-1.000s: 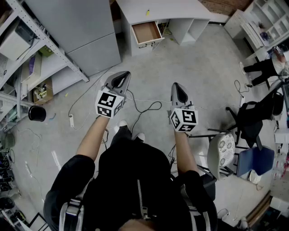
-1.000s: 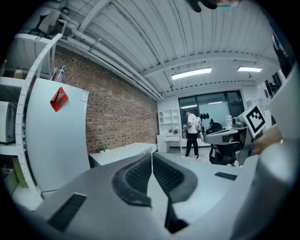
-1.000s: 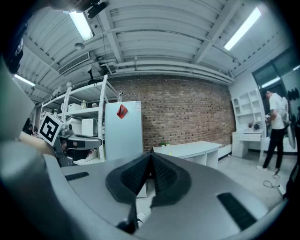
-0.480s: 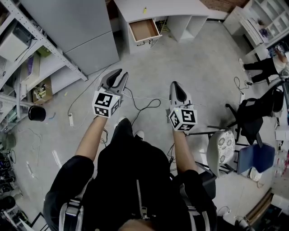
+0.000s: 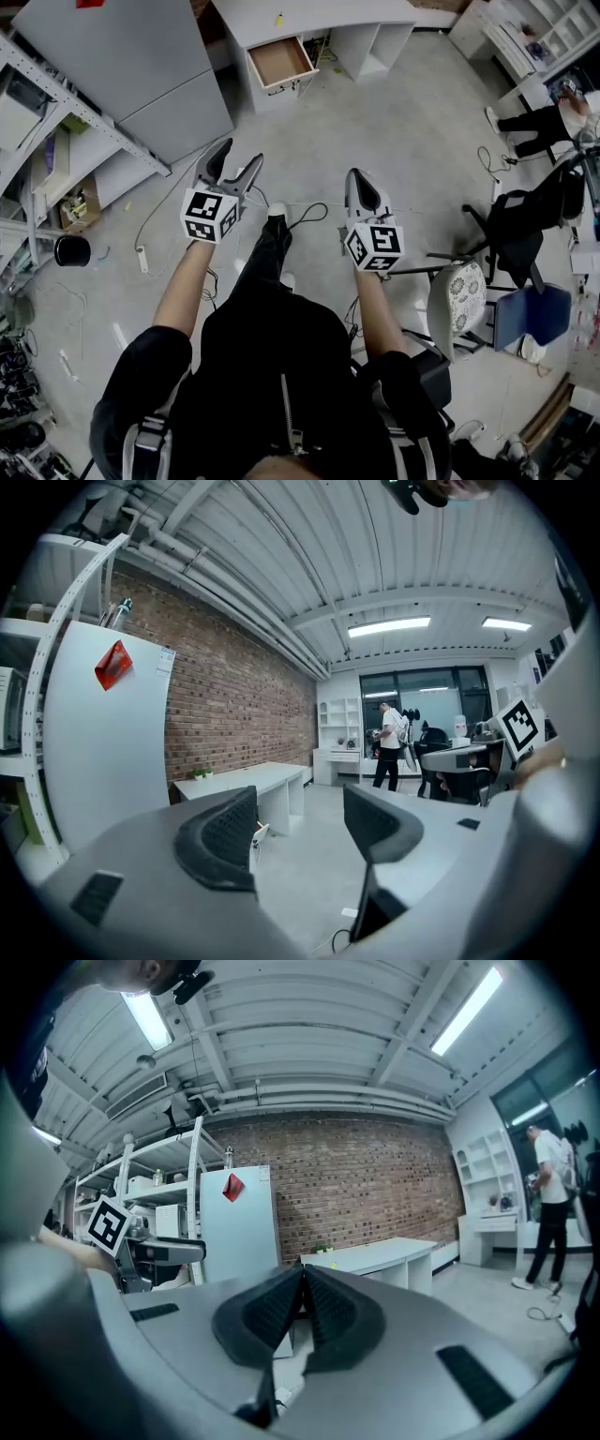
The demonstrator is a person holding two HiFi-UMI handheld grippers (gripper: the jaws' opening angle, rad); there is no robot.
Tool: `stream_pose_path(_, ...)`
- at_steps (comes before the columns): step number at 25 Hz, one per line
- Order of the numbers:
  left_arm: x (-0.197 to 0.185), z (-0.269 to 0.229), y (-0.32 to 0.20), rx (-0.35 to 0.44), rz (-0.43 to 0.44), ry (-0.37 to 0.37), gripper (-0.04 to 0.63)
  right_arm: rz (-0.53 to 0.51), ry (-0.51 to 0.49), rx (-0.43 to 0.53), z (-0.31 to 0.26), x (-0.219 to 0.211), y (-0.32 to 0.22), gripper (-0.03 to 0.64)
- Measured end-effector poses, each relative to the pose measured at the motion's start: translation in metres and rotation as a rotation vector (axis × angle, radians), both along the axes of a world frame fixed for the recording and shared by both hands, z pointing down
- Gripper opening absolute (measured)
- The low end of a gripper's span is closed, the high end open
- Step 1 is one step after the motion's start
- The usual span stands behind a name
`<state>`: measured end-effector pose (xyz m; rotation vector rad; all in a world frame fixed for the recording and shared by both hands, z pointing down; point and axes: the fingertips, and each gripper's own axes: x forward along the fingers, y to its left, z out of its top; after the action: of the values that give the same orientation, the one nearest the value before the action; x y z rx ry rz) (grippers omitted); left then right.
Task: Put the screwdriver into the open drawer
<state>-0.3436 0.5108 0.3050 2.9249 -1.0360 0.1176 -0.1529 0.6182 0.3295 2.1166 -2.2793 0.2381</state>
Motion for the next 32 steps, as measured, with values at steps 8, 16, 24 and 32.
stream_pose_path(8,0.045,0.014,-0.051,-0.02,0.044,-0.003,0.293,-0.009,-0.001,-0.012,0.006,0.024,-0.055,-0.005)
stream_pose_path(16,0.111,0.016,-0.15,-0.033,0.048,0.007,0.293,-0.034,0.014,-0.039,0.007,0.077,-0.148,-0.005)
stream_pose_path(24,0.161,0.009,-0.259,-0.032,0.06,-0.002,0.291,-0.027,0.007,-0.034,-0.003,0.126,-0.254,-0.003)
stream_pose_path(32,0.195,0.012,-0.333,-0.047,0.052,-0.019,0.291,-0.063,0.014,-0.047,0.0,0.161,-0.334,-0.003)
